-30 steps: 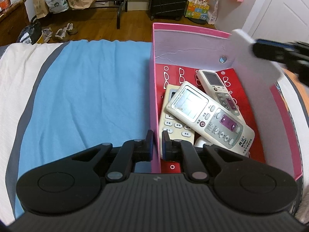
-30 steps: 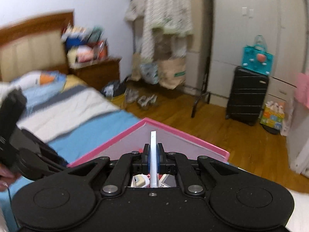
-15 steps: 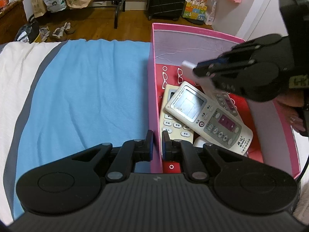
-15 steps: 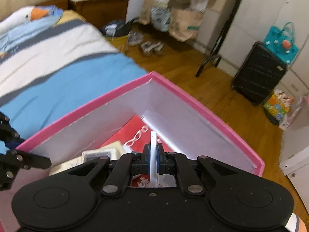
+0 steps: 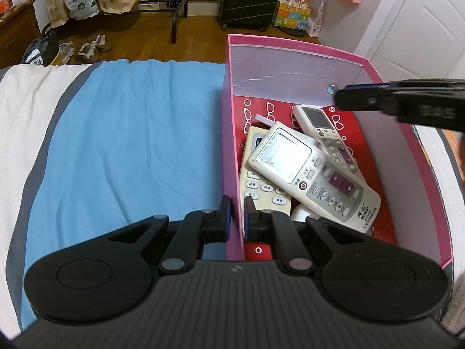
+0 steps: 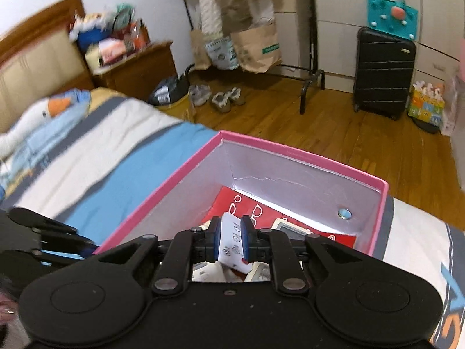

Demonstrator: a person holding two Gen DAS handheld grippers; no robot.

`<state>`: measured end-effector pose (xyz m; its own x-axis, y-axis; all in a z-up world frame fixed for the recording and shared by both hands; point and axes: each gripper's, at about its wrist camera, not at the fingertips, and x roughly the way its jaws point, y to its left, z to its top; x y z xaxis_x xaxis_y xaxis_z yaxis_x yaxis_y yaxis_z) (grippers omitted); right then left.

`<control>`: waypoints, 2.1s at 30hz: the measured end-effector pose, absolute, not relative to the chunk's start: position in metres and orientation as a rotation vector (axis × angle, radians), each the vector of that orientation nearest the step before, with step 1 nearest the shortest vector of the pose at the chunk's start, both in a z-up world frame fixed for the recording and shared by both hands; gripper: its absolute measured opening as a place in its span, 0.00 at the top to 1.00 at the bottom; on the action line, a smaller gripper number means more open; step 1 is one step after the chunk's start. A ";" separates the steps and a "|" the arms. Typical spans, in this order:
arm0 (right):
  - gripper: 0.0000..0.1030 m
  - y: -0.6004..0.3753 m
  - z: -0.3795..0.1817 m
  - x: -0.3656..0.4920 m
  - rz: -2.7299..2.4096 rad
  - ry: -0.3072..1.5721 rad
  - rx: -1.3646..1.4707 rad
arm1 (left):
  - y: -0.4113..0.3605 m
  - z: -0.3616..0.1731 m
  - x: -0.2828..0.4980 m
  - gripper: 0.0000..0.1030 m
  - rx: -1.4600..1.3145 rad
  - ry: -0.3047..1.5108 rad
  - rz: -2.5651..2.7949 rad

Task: Organize rigid objects

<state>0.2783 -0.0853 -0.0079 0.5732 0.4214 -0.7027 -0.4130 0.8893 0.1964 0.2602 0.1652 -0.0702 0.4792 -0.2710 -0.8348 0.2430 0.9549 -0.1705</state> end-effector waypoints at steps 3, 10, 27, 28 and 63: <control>0.80 -0.090 0.001 0.263 0.481 0.799 0.023 | 0.165 -0.070 0.260 0.92 -0.031 1.026 -0.309; 0.78 -0.096 0.021 0.219 0.464 0.745 0.050 | 0.164 -0.063 0.255 0.92 -0.023 1.018 -0.302; 0.68 -0.129 0.070 0.121 0.404 0.634 0.071 | 0.159 -0.011 0.212 0.91 0.023 0.920 -0.250; 0.67 -0.131 0.074 0.114 0.396 0.626 0.070 | 0.156 -0.005 0.207 0.90 0.026 0.908 -0.239; 0.01 -0.182 0.084 0.000 0.151 0.547 0.162 | 0.089 0.078 0.032 0.00 0.120 0.700 -0.155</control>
<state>-0.0001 -0.1820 0.0839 0.8435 0.1854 -0.5042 -0.0993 0.9762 0.1928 0.0319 0.0891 0.0779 0.7540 -0.1012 -0.6490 0.1815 0.9817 0.0578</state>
